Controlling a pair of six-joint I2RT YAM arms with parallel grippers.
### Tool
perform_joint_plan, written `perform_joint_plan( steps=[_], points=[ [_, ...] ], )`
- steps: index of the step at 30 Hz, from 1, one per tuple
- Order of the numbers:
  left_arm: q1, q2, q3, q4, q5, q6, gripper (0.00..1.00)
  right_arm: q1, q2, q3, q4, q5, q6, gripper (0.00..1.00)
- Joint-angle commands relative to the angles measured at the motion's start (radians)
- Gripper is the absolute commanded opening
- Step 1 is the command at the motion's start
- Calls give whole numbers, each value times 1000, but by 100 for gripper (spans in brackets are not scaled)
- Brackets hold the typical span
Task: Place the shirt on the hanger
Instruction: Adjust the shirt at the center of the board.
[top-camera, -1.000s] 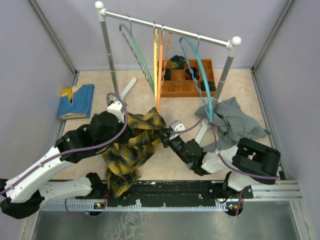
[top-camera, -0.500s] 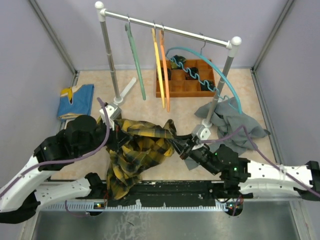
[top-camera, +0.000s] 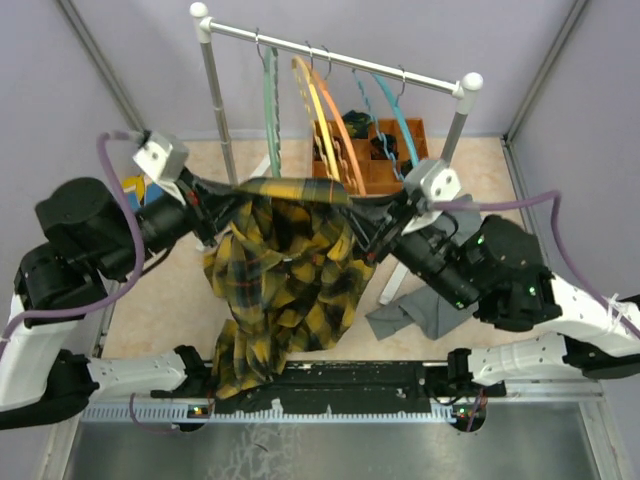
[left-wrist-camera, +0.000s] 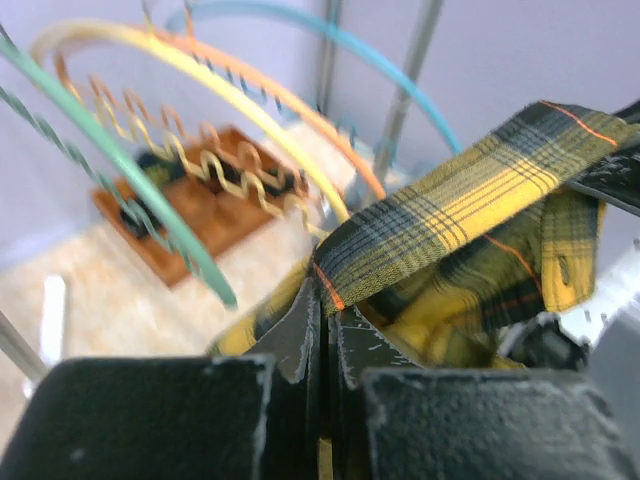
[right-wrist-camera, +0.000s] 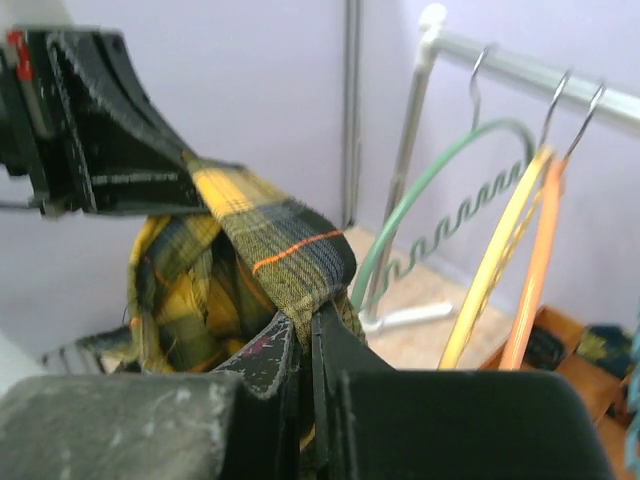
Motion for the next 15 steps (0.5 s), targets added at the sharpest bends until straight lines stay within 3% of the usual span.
perform_joint_plan(
  steps=[1,9,15],
  points=[
    [1,86,194,120,-163,149,0,8,122,339,-67,104,-176,0],
    [1,273,485,242,-214,289,0,8,370,846,-160,87,-353,0],
    [1,332,562,412,-248,380,0,8,478,1076,-159,68,-444,0]
  ],
)
